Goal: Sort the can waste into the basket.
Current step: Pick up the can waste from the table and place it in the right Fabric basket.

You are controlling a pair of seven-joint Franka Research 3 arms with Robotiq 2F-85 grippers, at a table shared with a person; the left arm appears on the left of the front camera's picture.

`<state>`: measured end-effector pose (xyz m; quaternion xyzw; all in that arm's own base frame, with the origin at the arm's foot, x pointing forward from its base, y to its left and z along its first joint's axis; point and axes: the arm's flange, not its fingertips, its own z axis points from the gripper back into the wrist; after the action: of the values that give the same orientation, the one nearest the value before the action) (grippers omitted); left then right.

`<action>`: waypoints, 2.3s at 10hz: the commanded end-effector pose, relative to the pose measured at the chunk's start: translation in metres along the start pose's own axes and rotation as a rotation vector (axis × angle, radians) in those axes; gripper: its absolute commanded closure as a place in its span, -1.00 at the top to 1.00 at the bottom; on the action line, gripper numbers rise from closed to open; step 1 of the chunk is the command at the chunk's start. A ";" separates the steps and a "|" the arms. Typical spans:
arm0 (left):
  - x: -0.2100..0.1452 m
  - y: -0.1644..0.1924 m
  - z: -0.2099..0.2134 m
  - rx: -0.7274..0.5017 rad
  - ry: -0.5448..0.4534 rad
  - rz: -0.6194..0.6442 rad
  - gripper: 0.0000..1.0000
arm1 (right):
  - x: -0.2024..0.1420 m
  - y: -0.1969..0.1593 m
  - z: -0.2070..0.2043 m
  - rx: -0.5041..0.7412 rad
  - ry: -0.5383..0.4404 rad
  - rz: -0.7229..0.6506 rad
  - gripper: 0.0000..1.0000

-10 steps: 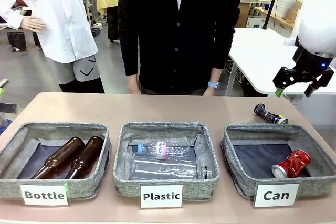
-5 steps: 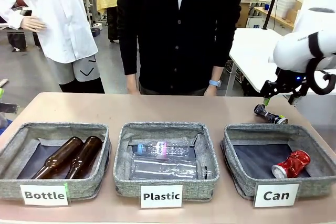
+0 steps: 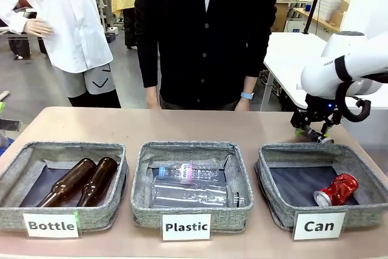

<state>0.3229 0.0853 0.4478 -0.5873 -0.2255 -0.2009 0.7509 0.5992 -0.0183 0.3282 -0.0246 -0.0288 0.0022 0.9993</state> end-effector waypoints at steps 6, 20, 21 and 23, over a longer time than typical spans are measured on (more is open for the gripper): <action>0.001 -0.002 0.001 -0.002 -0.008 0.002 0.90 | 0.011 0.001 -0.018 -0.053 -0.076 0.044 1.00; 0.001 -0.002 0.001 -0.002 -0.008 0.002 0.90 | 0.007 -0.001 -0.015 -0.055 -0.092 0.071 -1.00; 0.001 -0.002 0.001 -0.002 -0.008 0.002 0.90 | 0.002 -0.001 -0.003 -0.046 -0.118 0.074 -1.00; 0.001 -0.002 0.001 -0.002 -0.008 0.002 0.90 | -0.024 0.005 0.058 -0.037 -0.182 0.083 -1.00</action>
<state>0.3229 0.0853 0.4479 -0.5872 -0.2256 -0.2010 0.7509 0.6003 -0.0150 0.3563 -0.0441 -0.0979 0.0297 0.9938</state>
